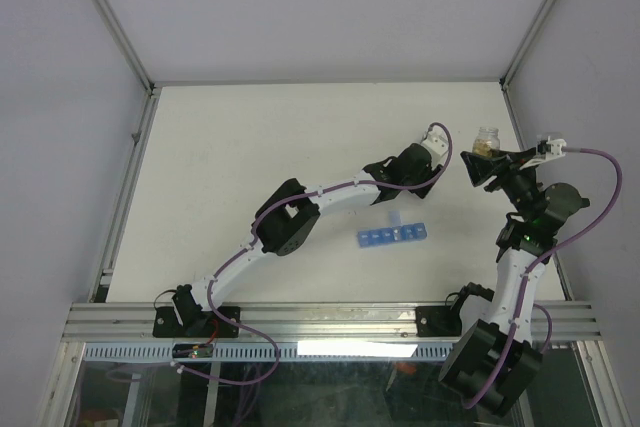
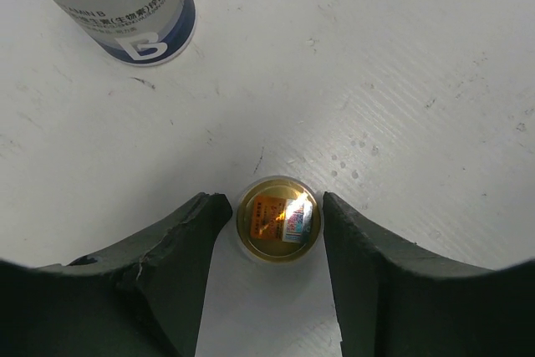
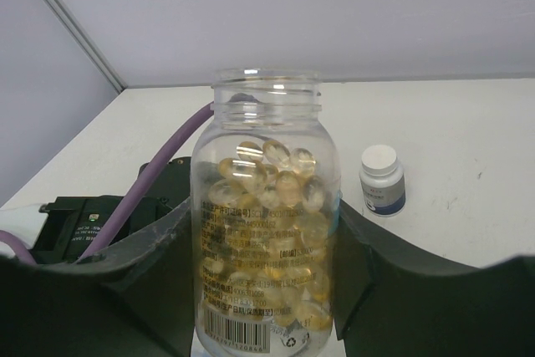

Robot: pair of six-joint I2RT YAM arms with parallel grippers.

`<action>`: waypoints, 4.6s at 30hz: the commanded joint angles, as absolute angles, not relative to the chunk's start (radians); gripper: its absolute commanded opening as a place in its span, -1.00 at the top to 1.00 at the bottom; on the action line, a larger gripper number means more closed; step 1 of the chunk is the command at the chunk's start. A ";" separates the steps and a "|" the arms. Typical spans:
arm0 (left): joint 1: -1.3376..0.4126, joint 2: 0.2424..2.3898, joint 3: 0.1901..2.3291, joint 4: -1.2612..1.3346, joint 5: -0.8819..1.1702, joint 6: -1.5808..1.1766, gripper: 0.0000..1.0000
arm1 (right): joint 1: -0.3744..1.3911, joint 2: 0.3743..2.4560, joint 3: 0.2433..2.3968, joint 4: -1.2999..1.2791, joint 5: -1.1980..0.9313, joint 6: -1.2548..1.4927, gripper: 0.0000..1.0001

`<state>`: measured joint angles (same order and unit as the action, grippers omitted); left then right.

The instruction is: Sort the pills into containers

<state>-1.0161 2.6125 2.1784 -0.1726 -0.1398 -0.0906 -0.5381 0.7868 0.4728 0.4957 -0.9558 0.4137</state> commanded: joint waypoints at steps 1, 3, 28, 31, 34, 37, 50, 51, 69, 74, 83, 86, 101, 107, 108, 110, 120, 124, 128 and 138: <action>-1.032 2.626 2.226 -0.167 -0.169 -0.053 -0.05 | -0.549 0.786 0.505 0.563 -0.962 0.427 1.00; -1.034 2.627 2.227 -0.167 -0.168 -0.051 -0.04 | -0.550 0.787 0.505 0.563 -0.961 0.426 1.00; -0.986 2.116 1.651 0.114 -0.037 -0.182 0.37 | -0.562 0.800 0.505 0.546 -1.018 0.429 1.00; -0.959 1.999 1.478 0.191 0.019 -0.226 0.37 | -0.562 0.809 0.506 0.547 -1.051 0.429 1.00; -0.903 1.863 1.288 0.318 0.123 -0.324 0.37 | -0.559 0.823 0.506 0.554 -1.096 0.433 1.00; -0.827 1.737 1.103 0.468 0.284 -0.441 0.37 | -0.535 0.846 0.522 0.532 -1.158 0.406 1.00; -0.667 1.486 0.762 0.929 0.672 -0.817 0.37 | -0.219 0.918 0.660 0.057 -1.315 -0.082 1.00; -0.667 1.483 0.762 0.939 0.687 -0.835 0.37 | -0.194 0.923 0.674 0.016 -1.314 -0.132 1.00; -0.676 1.610 0.830 1.127 0.706 -1.035 0.37 | 0.070 0.938 0.743 -0.304 -1.213 -0.520 1.00; -0.686 1.633 0.846 1.139 0.649 -1.037 0.38 | 0.107 0.940 0.741 -0.308 -1.205 -0.531 1.00; -0.727 1.657 0.865 1.157 0.583 -1.042 0.38 | 0.141 0.935 0.740 -0.296 -1.190 -0.519 1.00; -0.745 1.658 0.863 1.149 0.560 -1.030 0.38 | 0.141 0.926 0.737 -0.287 -1.193 -0.511 1.00; -0.771 1.667 0.866 1.133 0.571 -1.020 0.38 | 0.141 0.927 0.738 -0.276 -1.175 -0.488 1.00; -0.778 1.659 0.870 1.099 0.583 -0.995 0.38 | 0.141 0.935 0.743 -0.273 -1.139 -0.473 1.00; -0.780 1.657 0.870 1.090 0.584 -0.987 0.38 | 0.141 0.939 0.743 -0.273 -1.134 -0.471 1.00; -0.784 1.651 0.872 1.070 0.583 -0.970 0.39 | 0.141 0.943 0.744 -0.273 -1.129 -0.467 1.00; -0.801 1.620 0.884 0.945 0.547 -0.863 0.39 | 0.142 0.960 0.753 -0.276 -1.099 -0.450 1.00; -0.813 1.600 0.895 0.859 0.518 -0.796 0.40 | 0.141 0.968 0.757 -0.281 -1.094 -0.447 1.00; -0.831 1.584 0.908 0.791 0.484 -0.737 0.40 | 0.141 0.968 0.756 -0.277 -1.092 -0.439 1.00; -0.865 1.576 0.896 0.777 0.481 -0.686 0.42 | 0.133 0.974 0.749 -0.231 -1.139 -0.374 1.00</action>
<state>-0.8257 1.6131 0.8829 0.7895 0.4351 -0.7383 0.1349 0.9775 0.6983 -0.3302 -1.0866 -0.4206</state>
